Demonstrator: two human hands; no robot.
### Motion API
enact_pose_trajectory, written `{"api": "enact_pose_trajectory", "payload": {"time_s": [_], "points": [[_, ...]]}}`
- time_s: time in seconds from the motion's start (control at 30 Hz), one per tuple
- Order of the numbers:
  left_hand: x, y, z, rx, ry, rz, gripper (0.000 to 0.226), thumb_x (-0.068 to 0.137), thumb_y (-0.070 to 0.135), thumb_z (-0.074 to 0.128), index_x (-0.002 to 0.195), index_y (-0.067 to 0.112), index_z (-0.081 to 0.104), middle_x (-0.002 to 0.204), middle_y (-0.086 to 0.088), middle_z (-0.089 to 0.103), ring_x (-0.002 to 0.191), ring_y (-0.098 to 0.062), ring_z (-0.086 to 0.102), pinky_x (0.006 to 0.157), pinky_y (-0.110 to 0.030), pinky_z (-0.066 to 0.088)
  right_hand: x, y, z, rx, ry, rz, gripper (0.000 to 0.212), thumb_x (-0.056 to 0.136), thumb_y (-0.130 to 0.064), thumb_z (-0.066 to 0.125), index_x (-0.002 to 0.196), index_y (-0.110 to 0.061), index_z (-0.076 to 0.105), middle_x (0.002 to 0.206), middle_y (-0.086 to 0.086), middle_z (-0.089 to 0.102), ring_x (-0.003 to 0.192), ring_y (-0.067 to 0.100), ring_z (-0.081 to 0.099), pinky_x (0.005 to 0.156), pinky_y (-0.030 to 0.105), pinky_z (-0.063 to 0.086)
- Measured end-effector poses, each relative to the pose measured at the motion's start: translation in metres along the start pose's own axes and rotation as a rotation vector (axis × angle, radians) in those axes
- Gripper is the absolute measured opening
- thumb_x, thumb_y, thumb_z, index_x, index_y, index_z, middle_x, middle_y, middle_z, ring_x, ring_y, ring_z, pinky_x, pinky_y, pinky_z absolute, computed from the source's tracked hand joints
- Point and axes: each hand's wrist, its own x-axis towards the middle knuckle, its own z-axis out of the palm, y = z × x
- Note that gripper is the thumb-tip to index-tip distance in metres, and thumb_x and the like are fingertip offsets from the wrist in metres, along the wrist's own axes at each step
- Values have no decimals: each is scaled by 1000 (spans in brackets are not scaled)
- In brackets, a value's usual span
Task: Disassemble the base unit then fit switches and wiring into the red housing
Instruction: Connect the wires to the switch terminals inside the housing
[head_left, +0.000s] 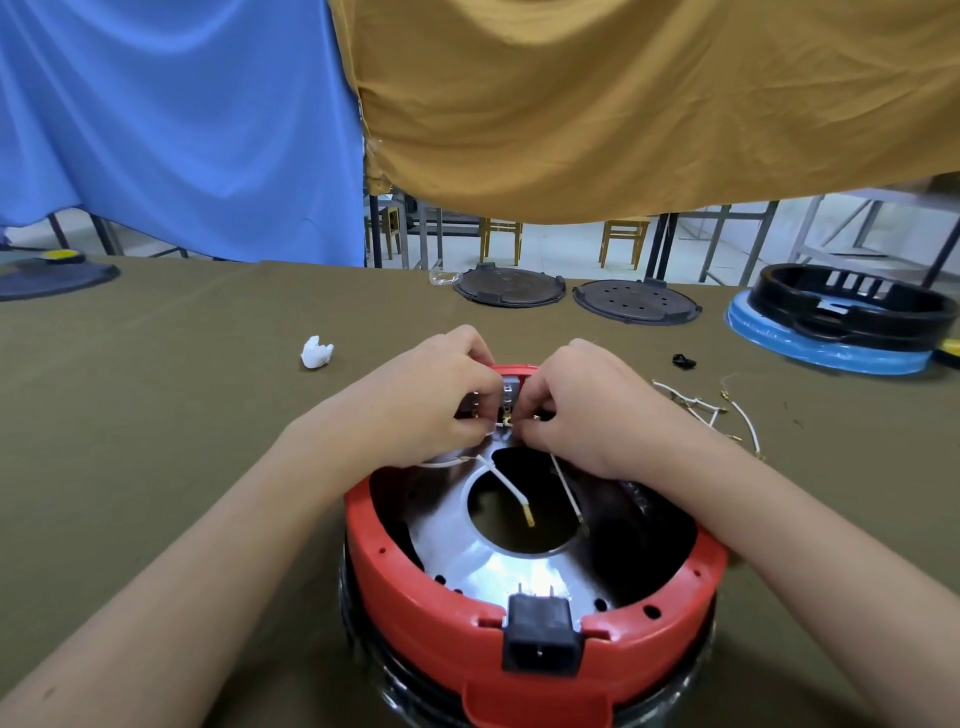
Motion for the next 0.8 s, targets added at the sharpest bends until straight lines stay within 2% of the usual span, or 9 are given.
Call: {"api": "enact_pose_trajectory", "payload": {"time_s": [0.1, 0.17, 0.3, 0.4, 0.67, 0.8], "points": [[-1, 0, -1, -10, 1, -3, 23, 89, 23, 69, 71, 31, 56, 121, 4, 46, 102, -14, 50, 91, -35, 45, 0, 0, -1, 31, 0, 6, 11, 85, -23, 67, 81, -25, 77, 53, -7, 39, 57, 4, 31, 50, 22, 27], [-1, -1, 0, -11, 8, -4, 21, 89, 23, 69, 73, 30, 58, 121, 4, 46, 104, -14, 50, 91, -34, 45, 0, 0, -2, 40, -3, 13, 11, 85, -22, 67, 81, -25, 77, 53, -7, 39, 57, 5, 31, 49, 18, 25], [0, -2, 1, -15, 7, -3, 20, 89, 23, 69, 73, 30, 59, 121, 4, 46, 102, -13, 49, 89, -32, 45, 1, 1, 0, 18, -8, 23, 12, 87, -23, 66, 81, -26, 77, 57, -8, 44, 58, 4, 32, 56, 27, 30], [0, -3, 1, -22, 12, -4, 20, 88, 23, 70, 72, 30, 59, 120, 4, 47, 100, -12, 50, 88, -31, 44, 2, 3, 2, 4, 0, 17, 13, 88, -23, 65, 82, -26, 77, 62, -7, 50, 62, 6, 35, 64, 26, 35], [2, -5, 5, 15, 35, 15, 8, 89, 22, 69, 81, 21, 67, 120, 4, 48, 98, -12, 50, 84, -26, 42, 4, 5, 4, 6, 30, 36, 11, 85, -26, 68, 80, -27, 78, 58, -10, 50, 61, 6, 36, 63, 25, 34], [1, -6, 5, 33, 47, 11, 8, 89, 24, 69, 81, 26, 65, 119, 7, 49, 96, -12, 53, 83, -28, 44, 4, 4, 4, 8, 37, 42, 13, 84, -26, 66, 75, -27, 75, 56, -11, 49, 64, 10, 38, 62, 25, 35]]}}
